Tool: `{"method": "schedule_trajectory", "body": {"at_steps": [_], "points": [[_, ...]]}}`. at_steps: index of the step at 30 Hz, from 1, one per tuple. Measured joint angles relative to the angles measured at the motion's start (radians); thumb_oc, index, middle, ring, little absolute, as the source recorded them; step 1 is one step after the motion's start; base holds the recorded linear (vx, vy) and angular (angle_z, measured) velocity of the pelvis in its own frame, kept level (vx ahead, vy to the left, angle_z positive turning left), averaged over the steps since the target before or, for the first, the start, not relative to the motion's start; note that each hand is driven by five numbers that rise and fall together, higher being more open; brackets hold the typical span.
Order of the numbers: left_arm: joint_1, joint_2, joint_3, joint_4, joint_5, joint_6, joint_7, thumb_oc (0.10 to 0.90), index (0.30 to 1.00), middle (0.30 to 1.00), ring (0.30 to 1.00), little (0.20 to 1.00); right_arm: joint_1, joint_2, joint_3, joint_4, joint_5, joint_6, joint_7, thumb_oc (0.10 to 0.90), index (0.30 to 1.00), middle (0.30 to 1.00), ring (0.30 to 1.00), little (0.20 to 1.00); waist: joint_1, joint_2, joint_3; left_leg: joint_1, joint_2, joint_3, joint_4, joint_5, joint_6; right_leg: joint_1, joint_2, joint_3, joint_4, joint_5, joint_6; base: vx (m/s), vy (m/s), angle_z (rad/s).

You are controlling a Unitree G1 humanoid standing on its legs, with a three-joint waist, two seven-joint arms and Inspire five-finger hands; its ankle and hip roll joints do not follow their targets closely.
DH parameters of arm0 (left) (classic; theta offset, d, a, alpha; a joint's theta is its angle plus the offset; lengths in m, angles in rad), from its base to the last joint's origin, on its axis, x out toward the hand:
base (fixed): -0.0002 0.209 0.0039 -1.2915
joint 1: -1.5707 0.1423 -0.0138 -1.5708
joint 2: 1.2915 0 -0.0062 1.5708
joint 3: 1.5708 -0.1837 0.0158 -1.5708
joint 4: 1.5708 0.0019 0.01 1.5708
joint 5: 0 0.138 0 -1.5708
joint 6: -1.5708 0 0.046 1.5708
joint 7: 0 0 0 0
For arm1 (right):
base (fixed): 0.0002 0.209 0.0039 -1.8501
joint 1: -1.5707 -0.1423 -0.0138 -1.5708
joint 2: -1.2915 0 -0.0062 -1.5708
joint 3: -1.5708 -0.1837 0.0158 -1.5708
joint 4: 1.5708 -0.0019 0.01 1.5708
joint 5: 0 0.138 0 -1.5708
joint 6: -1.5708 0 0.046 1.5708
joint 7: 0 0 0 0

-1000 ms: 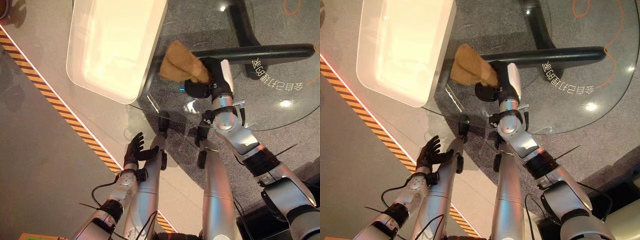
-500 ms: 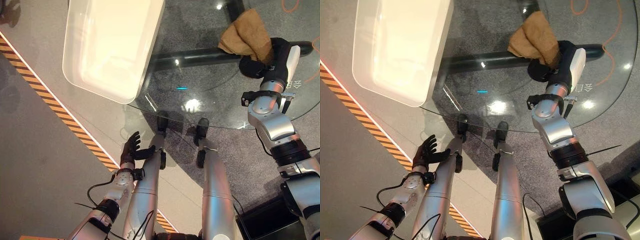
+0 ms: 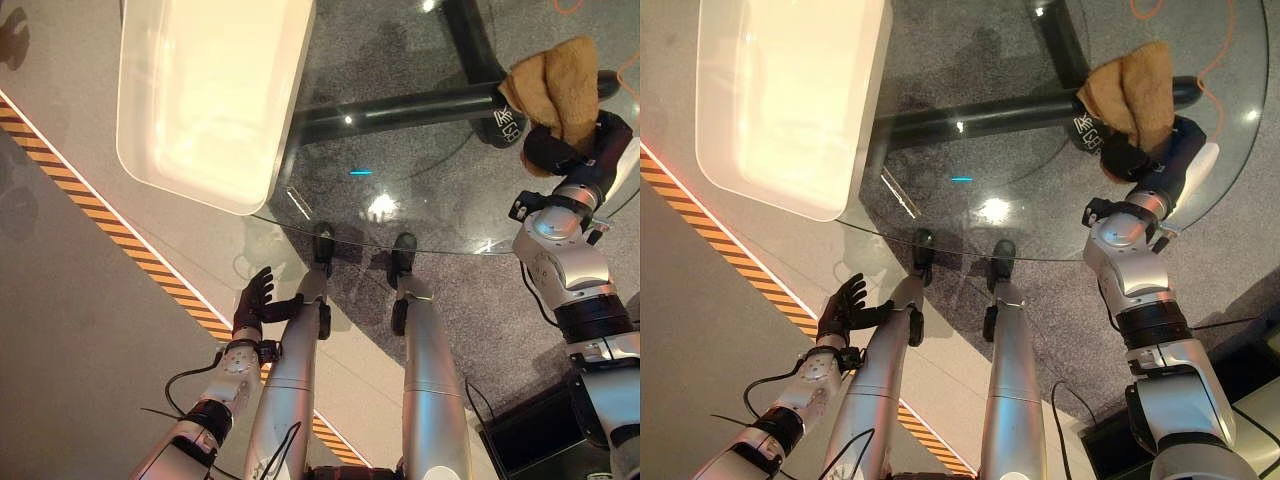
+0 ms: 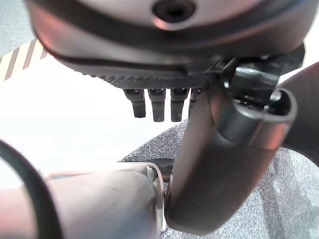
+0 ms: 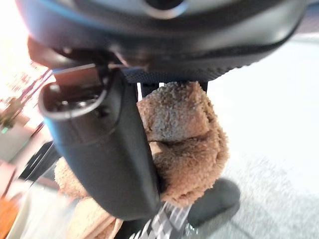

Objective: Wipe the table with a cloth and put it in the basket.

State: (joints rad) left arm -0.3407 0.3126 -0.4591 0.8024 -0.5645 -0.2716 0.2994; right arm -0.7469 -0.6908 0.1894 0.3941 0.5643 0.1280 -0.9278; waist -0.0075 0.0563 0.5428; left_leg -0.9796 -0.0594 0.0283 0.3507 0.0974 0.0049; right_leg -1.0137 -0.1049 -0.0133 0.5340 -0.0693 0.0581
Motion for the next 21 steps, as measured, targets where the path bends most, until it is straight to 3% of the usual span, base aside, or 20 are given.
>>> {"method": "schedule_trajectory", "body": {"at_steps": [3, 7, 15, 21], "points": [[0.0, 0.0, -0.001, 0.0, 0.0, 0.0, -0.001, 0.8, 0.9, 0.9, 0.9, 0.9, 0.007, 0.012, -0.019, 0.028, 0.028, -0.041, -0.011, 0.1, 0.3, 0.3, 0.3, 0.2, -0.002, 0.0, 0.0, 0.001, 0.002, 0.005, -0.001, 0.0, 0.0, 0.0, 0.003, 0.0, 0.001, 0.002, -0.002, -0.01, -0.004, -0.03], [0.002, 0.0, -0.002, -0.009, 0.0, 0.001, 0.001, 0.8, 0.9, 0.9, 0.9, 0.9, 0.004, 0.028, -0.023, 0.02, 0.028, -0.046, -0.005, 0.1, 0.3, 0.3, 0.3, 0.2, -0.007, 0.0, 0.0, 0.001, 0.003, 0.006, -0.002, 0.0, 0.0, -0.001, 0.003, 0.0, 0.0, 0.003, -0.002, 0.0, 0.009, 0.0], [0.021, -0.008, 0.005, -0.03, 0.001, 0.002, 0.001, 0.8, 0.9, 0.9, 0.9, 0.9, 0.008, 0.101, -0.007, -0.105, 0.018, -0.036, 0.09, 0.1, 0.3, 0.3, 0.3, 0.2, -0.019, 0.001, 0.0, 0.004, 0.005, 0.011, -0.004, 0.0, -0.001, -0.002, 0.005, 0.003, 0.001, 0.003, -0.003, 0.0, 0.04, -0.01], [0.021, -0.036, 0.007, -0.04, 0.003, 0.001, -0.001, 0.8, 0.9, 0.9, 0.9, 0.9, 0.009, 0.112, 0.067, -0.181, -0.097, 0.0, 0.212, 0.1, 0.3, 0.3, 0.3, 0.2, 0.013, 0.002, 0.0, 0.015, 0.007, 0.013, -0.021, 0.005, -0.008, -0.001, 0.007, 0.007, 0.006, 0.0, -0.007, 0.0, 0.038, 0.0]]}}
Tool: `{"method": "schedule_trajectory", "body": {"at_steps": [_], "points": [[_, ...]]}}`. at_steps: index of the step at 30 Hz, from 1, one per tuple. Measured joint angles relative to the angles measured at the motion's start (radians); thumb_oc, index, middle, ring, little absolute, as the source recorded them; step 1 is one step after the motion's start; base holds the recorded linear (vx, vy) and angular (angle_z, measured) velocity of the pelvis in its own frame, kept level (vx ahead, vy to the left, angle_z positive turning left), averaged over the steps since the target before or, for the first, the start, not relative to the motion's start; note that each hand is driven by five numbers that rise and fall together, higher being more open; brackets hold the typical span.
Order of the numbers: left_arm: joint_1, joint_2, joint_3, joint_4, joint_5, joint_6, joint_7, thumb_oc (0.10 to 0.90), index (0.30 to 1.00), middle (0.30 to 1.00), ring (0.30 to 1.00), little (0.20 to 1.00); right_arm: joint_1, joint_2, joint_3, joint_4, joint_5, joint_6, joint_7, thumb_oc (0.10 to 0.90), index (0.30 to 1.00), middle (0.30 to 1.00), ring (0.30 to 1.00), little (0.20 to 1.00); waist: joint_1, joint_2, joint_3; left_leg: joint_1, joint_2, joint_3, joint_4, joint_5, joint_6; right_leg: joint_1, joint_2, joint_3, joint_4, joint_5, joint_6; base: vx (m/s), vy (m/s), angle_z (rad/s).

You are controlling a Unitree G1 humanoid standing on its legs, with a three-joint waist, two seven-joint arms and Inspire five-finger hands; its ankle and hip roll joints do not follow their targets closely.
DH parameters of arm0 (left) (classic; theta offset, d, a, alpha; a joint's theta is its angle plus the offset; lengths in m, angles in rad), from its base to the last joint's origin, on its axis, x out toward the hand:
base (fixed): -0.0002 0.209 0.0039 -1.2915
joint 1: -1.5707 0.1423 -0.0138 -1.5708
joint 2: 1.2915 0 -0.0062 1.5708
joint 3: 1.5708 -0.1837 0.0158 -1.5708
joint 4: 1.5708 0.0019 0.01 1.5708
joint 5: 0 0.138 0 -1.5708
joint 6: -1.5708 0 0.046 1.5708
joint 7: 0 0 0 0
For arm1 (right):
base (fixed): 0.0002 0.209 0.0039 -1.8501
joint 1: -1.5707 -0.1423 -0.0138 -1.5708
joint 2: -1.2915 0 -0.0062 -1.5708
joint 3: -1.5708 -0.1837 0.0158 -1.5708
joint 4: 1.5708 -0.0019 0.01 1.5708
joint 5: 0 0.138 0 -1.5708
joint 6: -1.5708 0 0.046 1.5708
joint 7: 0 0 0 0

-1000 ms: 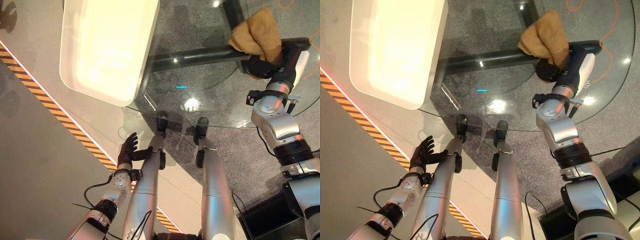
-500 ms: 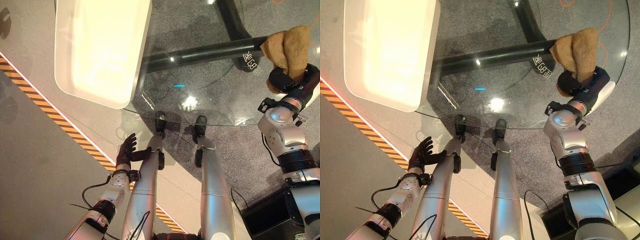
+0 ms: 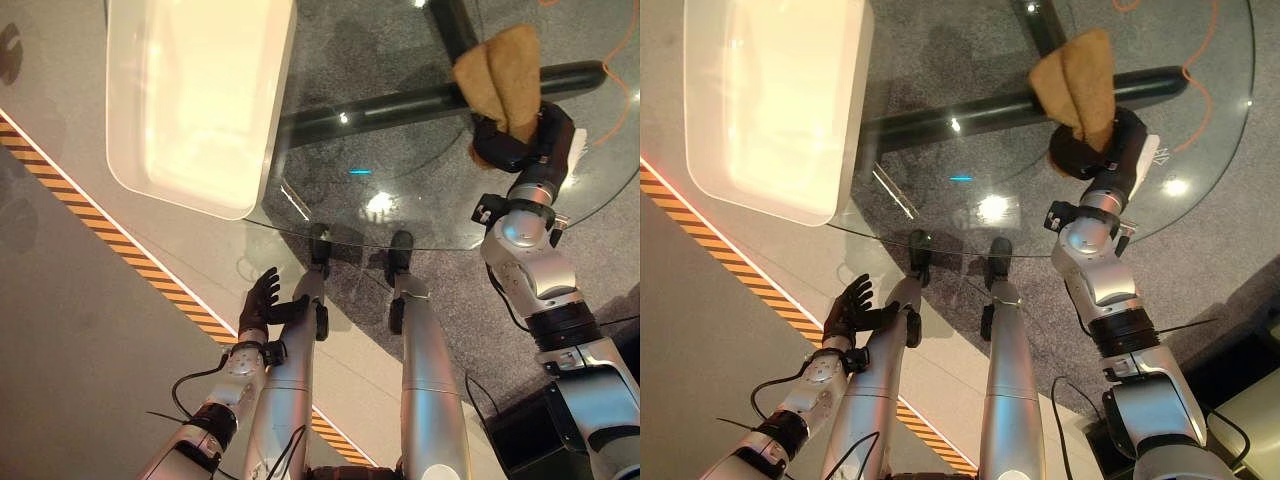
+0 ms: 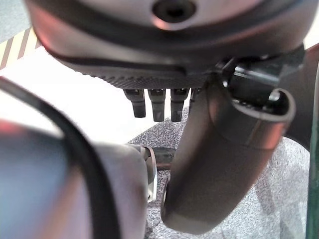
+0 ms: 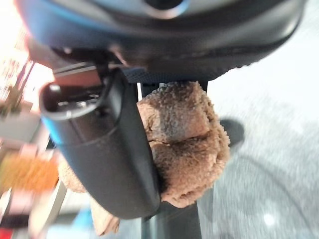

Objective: Wipe the table with a cloth and put it in the basket.

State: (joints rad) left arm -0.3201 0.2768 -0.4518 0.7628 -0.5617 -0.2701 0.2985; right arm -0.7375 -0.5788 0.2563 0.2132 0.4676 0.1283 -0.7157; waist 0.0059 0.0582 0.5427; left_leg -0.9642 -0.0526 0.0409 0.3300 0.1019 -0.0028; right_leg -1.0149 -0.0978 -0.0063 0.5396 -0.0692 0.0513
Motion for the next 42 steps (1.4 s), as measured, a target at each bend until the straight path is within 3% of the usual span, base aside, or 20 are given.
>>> {"method": "schedule_trajectory", "body": {"at_steps": [16, 33, 42], "points": [[0.001, -0.005, 0.017, 0.003, 0.004, 0.002, -0.003, 0.8, 0.9, 0.9, 0.9, 0.9, -0.049, 0.025, 0.082, -0.029, -0.184, 0.132, 0.178, 0.1, 0.3, 0.3, 0.3, 0.2, 0.017, 0.0, 0.0, 0.0, -0.006, -0.021, 0.001, 0.003, -0.013, 0.002, -0.006, -0.017, 0.021, -0.009, -0.003, 0.0, 0.015, 0.03], [0.007, 0.006, 0.035, -0.035, -0.056, -0.048, -0.008, 0.8, 0.9, 0.9, 0.9, 0.9, -0.11, -0.053, 0.239, -0.029, -0.212, 0.145, 0.468, 0.1, 0.3, 0.3, 0.3, 0.2, 0.037, 0.001, -0.001, 0.003, -0.002, -0.044, 0.007, 0.01, -0.023, 0.011, -0.007, -0.043, 0.036, -0.018, -0.015, -0.01, -0.018, 0.03], [0.02, 0.005, 0.034, -0.032, -0.059, -0.043, -0.007, 0.8, 0.9, 0.9, 0.9, 0.9, -0.101, -0.06, 0.245, -0.029, -0.215, 0.131, 0.491, 0.1, 0.3, 0.3, 0.3, 0.2, 0.044, 0.001, -0.001, 0.003, -0.002, -0.05, 0.007, 0.013, -0.026, 0.015, -0.006, -0.046, 0.034, -0.018, -0.017, 0.0, -0.02, 0.01]]}}
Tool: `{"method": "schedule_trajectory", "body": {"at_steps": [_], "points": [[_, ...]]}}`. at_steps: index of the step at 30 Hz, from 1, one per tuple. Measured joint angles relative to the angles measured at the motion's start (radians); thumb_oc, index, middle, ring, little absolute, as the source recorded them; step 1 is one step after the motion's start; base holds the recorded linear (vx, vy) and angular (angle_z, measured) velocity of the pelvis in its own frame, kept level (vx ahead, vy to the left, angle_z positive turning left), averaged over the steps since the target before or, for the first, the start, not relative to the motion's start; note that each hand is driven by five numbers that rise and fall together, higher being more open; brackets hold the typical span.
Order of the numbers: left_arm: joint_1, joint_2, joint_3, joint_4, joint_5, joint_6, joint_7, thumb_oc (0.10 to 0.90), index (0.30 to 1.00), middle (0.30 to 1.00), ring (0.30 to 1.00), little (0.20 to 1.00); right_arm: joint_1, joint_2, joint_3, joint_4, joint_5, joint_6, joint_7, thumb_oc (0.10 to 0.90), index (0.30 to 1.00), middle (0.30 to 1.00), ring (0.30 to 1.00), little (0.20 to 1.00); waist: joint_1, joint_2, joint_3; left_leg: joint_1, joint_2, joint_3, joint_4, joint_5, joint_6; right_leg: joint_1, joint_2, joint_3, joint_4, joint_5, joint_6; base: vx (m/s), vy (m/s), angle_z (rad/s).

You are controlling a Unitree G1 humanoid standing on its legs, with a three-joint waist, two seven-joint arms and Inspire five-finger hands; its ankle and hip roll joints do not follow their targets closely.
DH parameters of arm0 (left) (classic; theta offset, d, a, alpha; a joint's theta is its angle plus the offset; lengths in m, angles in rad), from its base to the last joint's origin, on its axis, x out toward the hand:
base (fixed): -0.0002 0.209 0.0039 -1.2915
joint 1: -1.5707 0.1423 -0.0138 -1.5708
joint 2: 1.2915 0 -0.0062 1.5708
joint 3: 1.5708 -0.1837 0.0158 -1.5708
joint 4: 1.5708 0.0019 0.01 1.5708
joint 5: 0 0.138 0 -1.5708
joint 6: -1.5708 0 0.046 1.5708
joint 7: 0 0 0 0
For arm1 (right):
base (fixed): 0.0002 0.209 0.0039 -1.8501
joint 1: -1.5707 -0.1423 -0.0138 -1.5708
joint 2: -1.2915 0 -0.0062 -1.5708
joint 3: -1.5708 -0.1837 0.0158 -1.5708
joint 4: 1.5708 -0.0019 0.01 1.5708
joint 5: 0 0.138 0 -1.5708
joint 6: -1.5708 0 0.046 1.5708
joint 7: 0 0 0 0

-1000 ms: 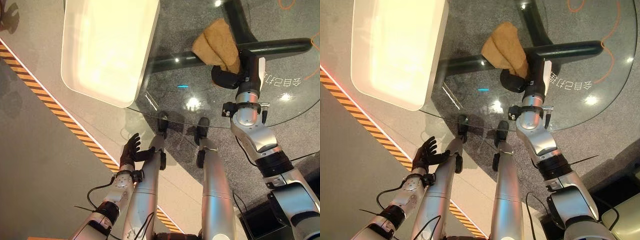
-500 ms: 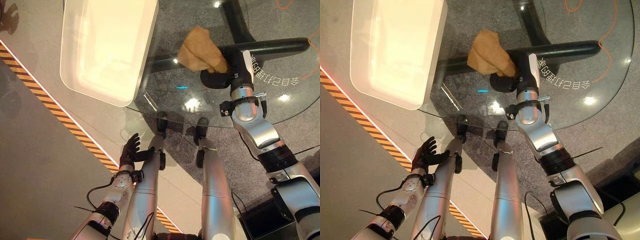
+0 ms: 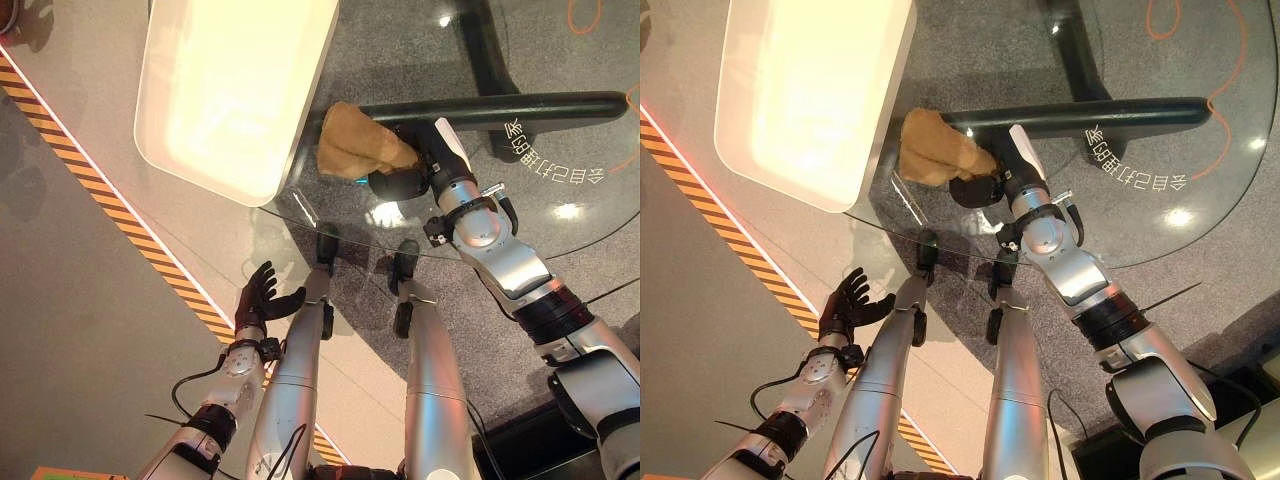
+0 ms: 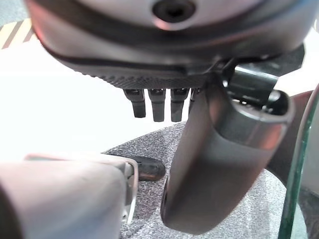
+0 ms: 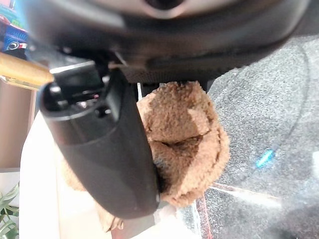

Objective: Wipe the table with a cloth and put it in the basket.

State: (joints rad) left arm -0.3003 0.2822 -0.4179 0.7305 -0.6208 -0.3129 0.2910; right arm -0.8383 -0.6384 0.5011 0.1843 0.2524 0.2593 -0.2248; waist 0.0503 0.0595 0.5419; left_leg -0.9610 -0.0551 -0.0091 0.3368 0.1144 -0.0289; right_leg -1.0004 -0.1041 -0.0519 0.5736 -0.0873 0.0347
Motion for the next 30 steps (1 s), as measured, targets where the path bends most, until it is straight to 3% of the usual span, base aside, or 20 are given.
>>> {"method": "schedule_trajectory", "body": {"at_steps": [5, 11, 13, 16, 20, 30], "points": [[0.005, -0.002, 0.016, 0.0, -0.1, -0.024, 0.0, 0.8, 0.9, 0.9, 0.9, 0.9, 0.02, -0.003, -0.01, 0.0, 0.0, -0.019, -0.019, 0.1, 0.3, 0.3, 0.3, 0.2, -0.002, 0.0, 0.0, 0.0, 0.0, 0.0, 0.001, 0.0, 0.0, 0.001, 0.0, -0.004, 0.0, 0.0, 0.0, 0.0, 0.0, 0.0], [0.029, -0.032, 0.163, -0.005, -0.366, -0.06, -0.028, 0.8, 0.9, 0.9, 0.9, 0.9, 0.058, 0.0, -0.027, 0.0, 0.006, -0.026, -0.042, 0.1, 0.3, 0.3, 0.3, 0.2, -0.006, 0.0, 0.0, 0.005, 0.0, -0.006, 0.01, 0.002, 0.005, 0.013, 0.0, -0.013, 0.001, 0.0, 0.0, 0.0, -0.012, 0.01], [0.042, -0.031, 0.192, -0.013, -0.427, -0.067, -0.046, 0.8, 0.9, 0.9, 0.9, 0.9, 0.081, -0.001, -0.039, 0.0, 0.033, -0.028, -0.04, 0.1, 0.3, 0.3, 0.3, 0.2, -0.005, 0.0, 0.0, 0.017, 0.0, -0.01, 0.009, -0.001, 0.0, 0.028, -0.001, -0.017, 0.0, -0.001, -0.002, 0.0, -0.028, 0.04], [0.092, -0.029, 0.235, -0.066, -0.489, -0.081, -0.092, 0.8, 0.9, 0.9, 0.9, 0.9, 0.132, 0.01, -0.089, 0.0, 0.185, -0.065, 0.0, 0.1, 0.3, 0.3, 0.3, 0.2, -0.004, -0.001, 0.0, 0.043, -0.002, -0.011, -0.002, -0.003, 0.005, 0.048, -0.003, -0.017, -0.003, -0.005, -0.008, 0.0, 0.0, 0.0], [0.147, -0.029, 0.262, -0.147, -0.504, -0.114, -0.125, 0.8, 0.9, 0.9, 0.9, 0.9, 0.198, 0.051, -0.126, -0.023, 0.283, -0.156, 0.101, 0.1, 0.3, 0.3, 0.3, 0.2, -0.008, -0.001, 0.0, 0.055, 0.0, -0.011, -0.004, -0.004, 0.005, 0.057, 0.0, -0.015, 0.0, -0.006, -0.009, 0.0, -0.008, 0.0], [0.159, -0.026, 0.265, -0.391, -0.463, -0.146, -0.1, 0.8, 0.9, 0.9, 0.9, 0.9, 0.26, 0.07, -0.162, -0.126, 0.392, -0.249, 0.276, 0.1, 0.3, 0.3, 0.3, 0.2, 0.001, -0.001, 0.0, 0.077, 0.004, -0.011, -0.003, -0.004, 0.005, 0.081, 0.003, -0.018, -0.002, -0.005, -0.009, -0.01, -0.046, 0.0]]}}
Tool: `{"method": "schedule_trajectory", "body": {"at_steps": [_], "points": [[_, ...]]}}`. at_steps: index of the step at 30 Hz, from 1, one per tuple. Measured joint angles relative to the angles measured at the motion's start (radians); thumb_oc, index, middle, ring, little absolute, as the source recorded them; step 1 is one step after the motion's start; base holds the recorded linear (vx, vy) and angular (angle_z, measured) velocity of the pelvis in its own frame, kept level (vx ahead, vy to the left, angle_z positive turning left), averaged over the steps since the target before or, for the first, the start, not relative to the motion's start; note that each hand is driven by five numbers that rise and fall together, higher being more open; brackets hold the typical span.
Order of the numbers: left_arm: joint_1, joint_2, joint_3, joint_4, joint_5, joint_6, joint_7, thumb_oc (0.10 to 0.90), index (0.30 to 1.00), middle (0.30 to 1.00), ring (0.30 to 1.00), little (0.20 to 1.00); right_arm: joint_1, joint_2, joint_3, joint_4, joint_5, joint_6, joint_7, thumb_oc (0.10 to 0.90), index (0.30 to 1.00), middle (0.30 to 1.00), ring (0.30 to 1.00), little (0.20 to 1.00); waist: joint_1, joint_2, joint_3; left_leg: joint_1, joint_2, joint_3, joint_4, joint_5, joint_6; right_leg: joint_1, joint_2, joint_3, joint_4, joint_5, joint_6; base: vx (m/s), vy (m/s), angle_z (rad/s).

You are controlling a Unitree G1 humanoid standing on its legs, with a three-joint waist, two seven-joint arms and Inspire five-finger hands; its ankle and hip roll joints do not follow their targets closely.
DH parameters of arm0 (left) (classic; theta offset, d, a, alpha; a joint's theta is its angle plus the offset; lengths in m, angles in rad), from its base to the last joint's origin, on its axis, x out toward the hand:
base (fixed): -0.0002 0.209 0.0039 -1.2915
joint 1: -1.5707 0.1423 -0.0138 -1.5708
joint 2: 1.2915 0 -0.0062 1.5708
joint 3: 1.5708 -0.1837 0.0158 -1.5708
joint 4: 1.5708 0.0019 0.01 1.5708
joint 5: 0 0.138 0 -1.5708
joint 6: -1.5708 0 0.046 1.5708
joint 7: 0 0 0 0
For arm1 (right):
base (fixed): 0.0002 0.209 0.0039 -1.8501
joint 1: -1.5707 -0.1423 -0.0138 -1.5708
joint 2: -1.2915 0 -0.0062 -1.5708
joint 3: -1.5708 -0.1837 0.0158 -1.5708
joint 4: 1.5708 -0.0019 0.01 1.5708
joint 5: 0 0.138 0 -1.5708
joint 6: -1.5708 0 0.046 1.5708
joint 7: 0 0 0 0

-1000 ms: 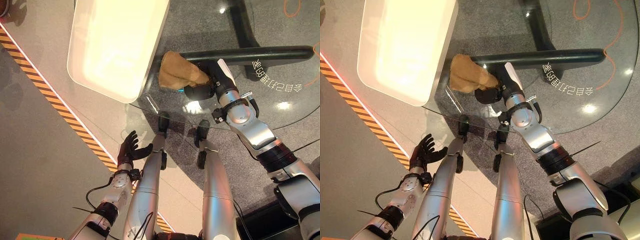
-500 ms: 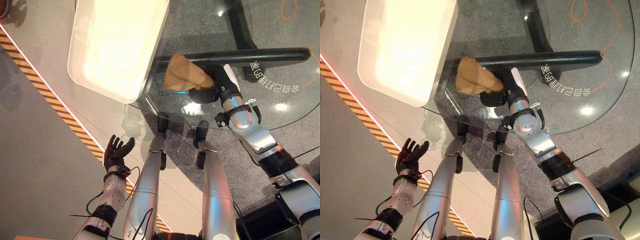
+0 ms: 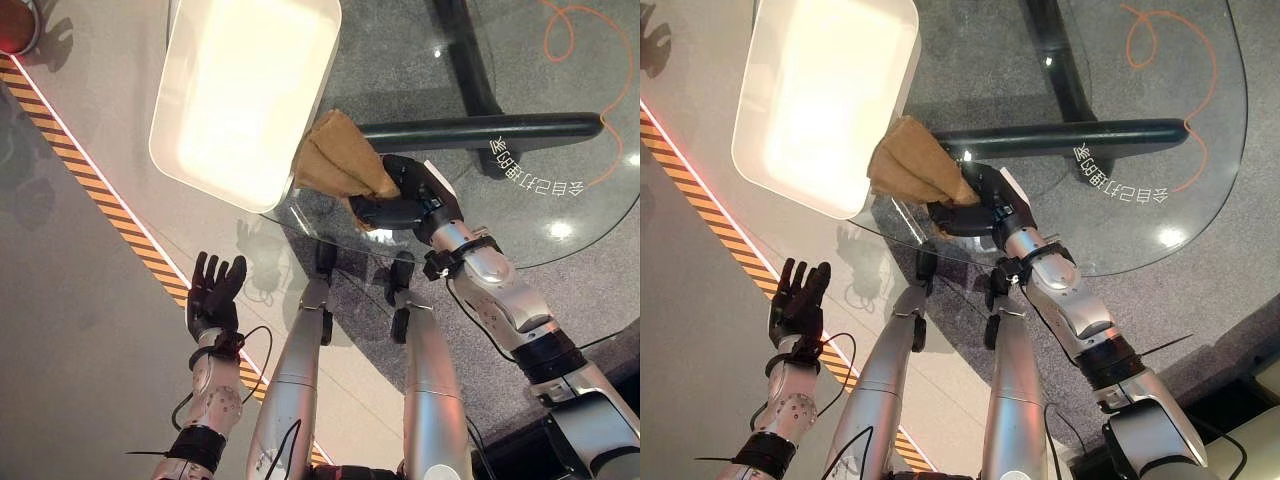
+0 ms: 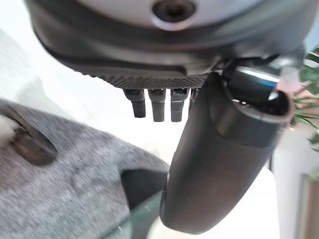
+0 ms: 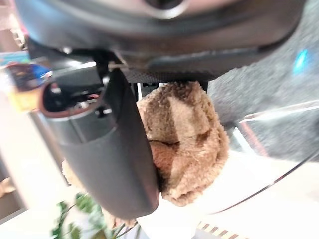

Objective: Wipe the table with a cloth and put it in the basket.

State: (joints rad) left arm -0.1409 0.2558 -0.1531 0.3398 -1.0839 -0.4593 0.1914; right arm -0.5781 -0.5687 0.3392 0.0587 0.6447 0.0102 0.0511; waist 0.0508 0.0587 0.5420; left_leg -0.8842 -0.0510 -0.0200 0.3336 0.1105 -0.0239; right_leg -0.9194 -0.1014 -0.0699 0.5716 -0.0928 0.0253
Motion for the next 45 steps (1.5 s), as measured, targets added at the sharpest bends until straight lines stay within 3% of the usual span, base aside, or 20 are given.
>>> {"method": "schedule_trajectory", "body": {"at_steps": [4, 13, 23, 36, 45], "points": [[0.006, 0.016, -0.018, -0.06, -0.001, 0.001, -0.03, 0.8, 0.9, 0.9, 0.9, 0.9, 0.035, 0.016, -0.029, -0.018, 0.066, -0.04, 0.058, 0.1, 0.3, 0.3, 0.3, 0.2, -0.001, -0.001, 0.001, 0.02, 0.002, 0.0, -0.003, 0.0, 0.0, 0.022, 0.002, -0.001, -0.006, 0.0, 0.001, -0.01, -0.023, 0.0], [0.068, 0.075, -0.074, -0.23, -0.135, 0.042, -0.375, 0.8, 0.9, 0.9, 0.9, 0.9, 0.118, 0.027, -0.047, -0.11, 0.104, -0.104, 0.211, 0.1, 0.3, 0.3, 0.3, 0.2, -0.001, -0.001, 0.001, 0.031, 0.003, 0.0, -0.017, 0.001, 0.002, 0.031, 0.003, -0.002, -0.017, 0.0, 0.002, 0.0, 0.0, 0.0], [0.066, 0.158, -0.071, -0.332, -0.198, 0.06, -0.589, 0.8, 0.9, 0.9, 0.9, 0.9, 0.162, 0.023, -0.063, -0.11, 0.104, -0.146, 0.221, 0.1, 0.3, 0.3, 0.3, 0.2, -0.006, -0.001, 0.001, 0.049, 0.002, -0.001, -0.02, -0.001, 0.001, 0.05, 0.001, -0.003, -0.021, -0.001, 0.002, 0.0, 0.0, 0.0], [-0.028, 0.196, -0.151, -0.34, -0.178, 0.166, -0.645, 0.8, 0.9, 0.9, 0.9, 0.9, 0.162, 0.014, -0.057, -0.11, 0.129, -0.154, 0.219, 0.1, 0.3, 0.3, 0.3, 0.2, -0.04, -0.002, 0.001, 0.049, 0.004, 0.003, -0.021, 0.0, 0.007, 0.06, 0.004, 0.002, -0.047, 0.004, 0.008, 0.0, 0.001, 0.0], [-0.079, 0.232, -0.194, -0.296, -0.153, 0.177, -0.637, 0.8, 0.9, 0.9, 0.9, 0.9, 0.139, 0.016, -0.015, -0.108, 0.171, -0.184, 0.211, 0.1, 0.3, 0.3, 0.3, 0.2, -0.056, -0.003, 0.002, 0.058, 0.004, 0.024, -0.022, -0.005, 0.013, 0.062, 0.005, 0.023, -0.051, 0.01, 0.016, 0.0, 0.009, -0.05]]}}
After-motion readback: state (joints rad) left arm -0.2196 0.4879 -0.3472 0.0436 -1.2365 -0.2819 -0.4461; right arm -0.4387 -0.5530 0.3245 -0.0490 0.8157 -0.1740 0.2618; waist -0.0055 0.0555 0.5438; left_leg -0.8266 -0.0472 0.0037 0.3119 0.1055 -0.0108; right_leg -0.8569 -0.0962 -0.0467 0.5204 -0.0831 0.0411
